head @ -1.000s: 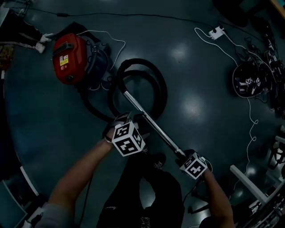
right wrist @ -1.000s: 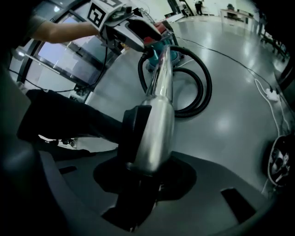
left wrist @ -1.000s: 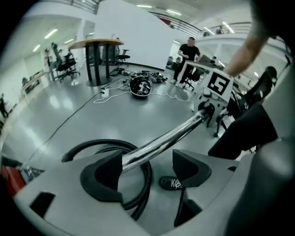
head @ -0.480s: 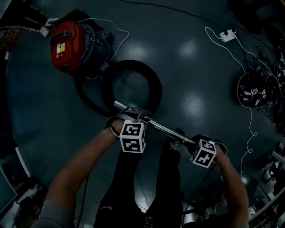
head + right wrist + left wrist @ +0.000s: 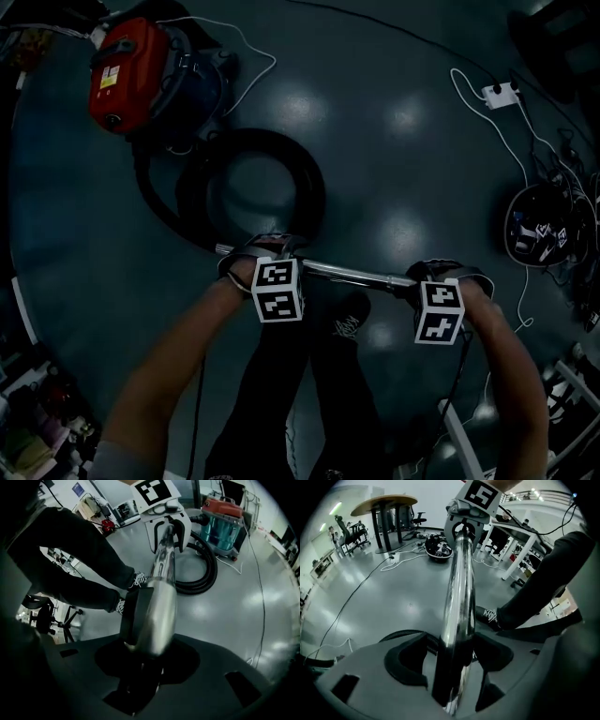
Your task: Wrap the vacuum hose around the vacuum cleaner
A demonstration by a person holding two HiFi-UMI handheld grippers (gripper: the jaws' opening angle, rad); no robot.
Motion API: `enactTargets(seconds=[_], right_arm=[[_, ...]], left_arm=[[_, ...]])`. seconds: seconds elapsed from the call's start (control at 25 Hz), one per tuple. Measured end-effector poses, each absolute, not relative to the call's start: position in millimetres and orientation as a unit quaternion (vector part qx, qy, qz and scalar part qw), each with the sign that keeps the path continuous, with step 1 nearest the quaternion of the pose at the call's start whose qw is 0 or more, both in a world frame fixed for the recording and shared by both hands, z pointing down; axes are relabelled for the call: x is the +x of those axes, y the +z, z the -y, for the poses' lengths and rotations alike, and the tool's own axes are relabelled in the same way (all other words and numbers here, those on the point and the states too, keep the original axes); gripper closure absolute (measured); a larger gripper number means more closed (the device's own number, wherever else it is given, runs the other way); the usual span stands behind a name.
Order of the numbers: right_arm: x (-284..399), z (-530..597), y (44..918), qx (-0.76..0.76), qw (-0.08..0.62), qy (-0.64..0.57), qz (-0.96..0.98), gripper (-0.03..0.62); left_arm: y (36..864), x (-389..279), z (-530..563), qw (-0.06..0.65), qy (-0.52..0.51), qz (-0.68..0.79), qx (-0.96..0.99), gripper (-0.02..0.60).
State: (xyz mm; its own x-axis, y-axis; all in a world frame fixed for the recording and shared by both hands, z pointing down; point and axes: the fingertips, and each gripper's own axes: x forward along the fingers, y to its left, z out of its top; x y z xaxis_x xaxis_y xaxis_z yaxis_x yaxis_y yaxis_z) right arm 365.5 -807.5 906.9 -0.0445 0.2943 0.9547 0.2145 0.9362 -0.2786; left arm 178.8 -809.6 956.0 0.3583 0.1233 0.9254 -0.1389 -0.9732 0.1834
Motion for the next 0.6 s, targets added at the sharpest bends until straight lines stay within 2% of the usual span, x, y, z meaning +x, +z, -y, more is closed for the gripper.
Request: enactTargets(seconds=[0.12,0.2,0.4,0.6], right_arm=[[359.7,821.6,933.9,-0.185,0.668,0.014,0.721,0.453],[356.7,830.3,954.0,-0.195,0.669,0.000,0.718,0.453],[354.4,856.1,1011.1,-0.195,0.674,0.011,0.713,0.451],[364.2,891.7,1067.6,-0.121,0.698,0.014,0.706,0.450]], left_arm=[[979.2,169.2,815.9,0.124,0.554,0.019,0.823,0.370],[998.9,165.8,814.0,0.118,0.556,0.011,0.823,0.415],[1054.9,159.2,823.5,0.124,0.565,0.003,0.816,0.435],[1094.3,165.7,840.3,0.139,0.563,0.022,0.814,0.439]])
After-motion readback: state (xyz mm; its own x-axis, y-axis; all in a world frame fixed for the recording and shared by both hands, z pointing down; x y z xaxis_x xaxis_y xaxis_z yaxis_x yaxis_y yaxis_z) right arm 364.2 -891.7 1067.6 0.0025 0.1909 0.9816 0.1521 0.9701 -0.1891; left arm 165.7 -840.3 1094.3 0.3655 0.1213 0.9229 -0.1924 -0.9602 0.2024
